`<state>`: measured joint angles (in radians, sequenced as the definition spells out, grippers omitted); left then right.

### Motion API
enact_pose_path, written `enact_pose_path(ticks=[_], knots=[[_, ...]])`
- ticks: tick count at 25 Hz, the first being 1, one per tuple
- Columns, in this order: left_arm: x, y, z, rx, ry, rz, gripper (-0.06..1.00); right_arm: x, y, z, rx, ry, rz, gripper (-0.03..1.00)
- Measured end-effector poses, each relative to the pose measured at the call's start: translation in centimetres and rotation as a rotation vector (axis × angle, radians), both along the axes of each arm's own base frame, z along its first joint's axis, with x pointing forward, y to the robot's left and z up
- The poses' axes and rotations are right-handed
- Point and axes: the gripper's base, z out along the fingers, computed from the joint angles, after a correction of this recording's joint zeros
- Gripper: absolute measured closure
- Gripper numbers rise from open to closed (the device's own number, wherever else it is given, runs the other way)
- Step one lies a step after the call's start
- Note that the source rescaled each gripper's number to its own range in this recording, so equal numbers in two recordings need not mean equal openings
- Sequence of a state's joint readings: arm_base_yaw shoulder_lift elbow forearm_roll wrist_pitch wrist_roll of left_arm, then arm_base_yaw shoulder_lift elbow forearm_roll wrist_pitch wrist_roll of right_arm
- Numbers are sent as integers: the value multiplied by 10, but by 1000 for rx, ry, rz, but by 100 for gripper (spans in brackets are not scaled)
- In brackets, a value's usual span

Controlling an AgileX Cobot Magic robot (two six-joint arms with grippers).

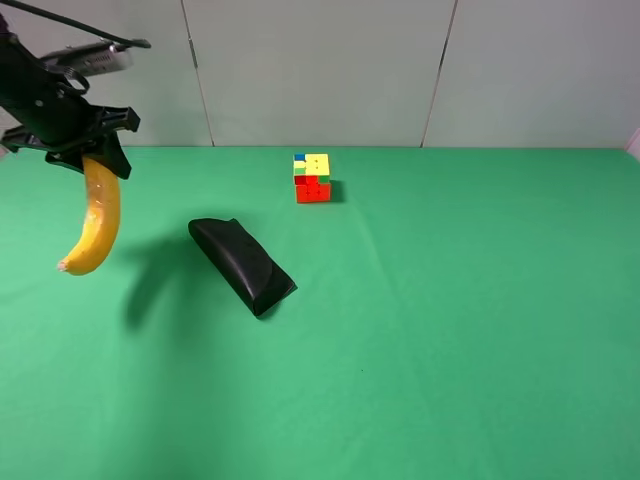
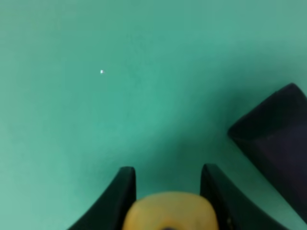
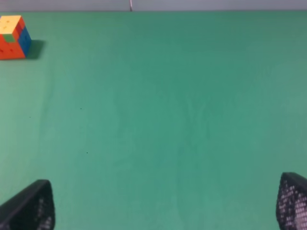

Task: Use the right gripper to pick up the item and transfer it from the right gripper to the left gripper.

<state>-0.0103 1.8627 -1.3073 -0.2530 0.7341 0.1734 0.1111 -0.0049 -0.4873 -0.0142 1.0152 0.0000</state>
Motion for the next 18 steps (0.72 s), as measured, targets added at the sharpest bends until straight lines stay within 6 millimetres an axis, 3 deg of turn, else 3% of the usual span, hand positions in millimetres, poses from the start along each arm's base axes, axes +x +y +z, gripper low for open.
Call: enact_pose_path(ticks=[8, 18], knots=[[18, -1, -35, 2, 91, -35, 94, 0, 0, 0, 0, 0, 0, -3], [20, -1, -39, 13, 86, -99, 94, 0, 0, 0, 1, 0, 1, -3]])
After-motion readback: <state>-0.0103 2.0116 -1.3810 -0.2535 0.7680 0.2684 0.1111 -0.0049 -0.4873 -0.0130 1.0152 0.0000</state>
